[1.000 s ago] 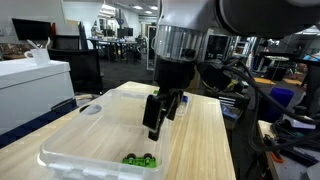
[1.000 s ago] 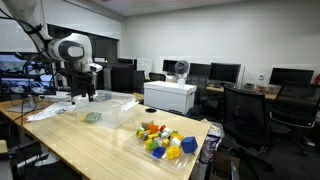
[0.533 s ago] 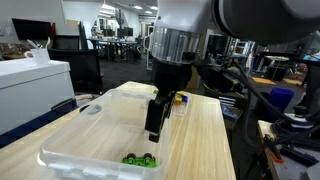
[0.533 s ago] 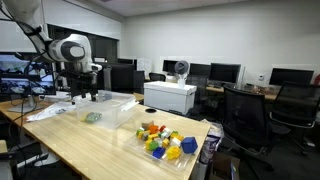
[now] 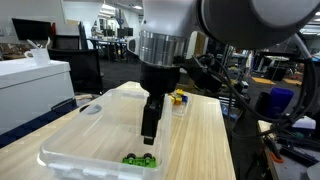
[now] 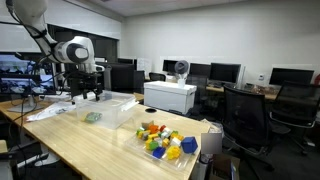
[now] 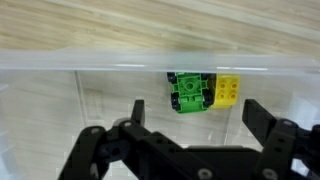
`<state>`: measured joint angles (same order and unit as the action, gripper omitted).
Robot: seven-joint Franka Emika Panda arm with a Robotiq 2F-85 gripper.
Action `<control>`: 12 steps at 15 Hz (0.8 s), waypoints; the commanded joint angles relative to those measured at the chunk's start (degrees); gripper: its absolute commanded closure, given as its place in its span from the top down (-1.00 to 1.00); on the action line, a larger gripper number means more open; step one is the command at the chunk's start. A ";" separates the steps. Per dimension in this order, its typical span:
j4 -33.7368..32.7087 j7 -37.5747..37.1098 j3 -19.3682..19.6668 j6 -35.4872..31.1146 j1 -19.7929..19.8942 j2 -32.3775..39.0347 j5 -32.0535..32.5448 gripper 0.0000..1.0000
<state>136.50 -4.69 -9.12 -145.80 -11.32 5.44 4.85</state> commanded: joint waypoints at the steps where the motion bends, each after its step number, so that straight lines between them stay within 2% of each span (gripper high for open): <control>1: -0.93 3.25 -0.15 0.75 0.68 3.25 -0.52 1.00; 12: -4.89 1.76 1.96 0.88 0.54 11.17 1.92 1.00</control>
<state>133.39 -3.70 -8.01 -145.80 -11.29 14.90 5.30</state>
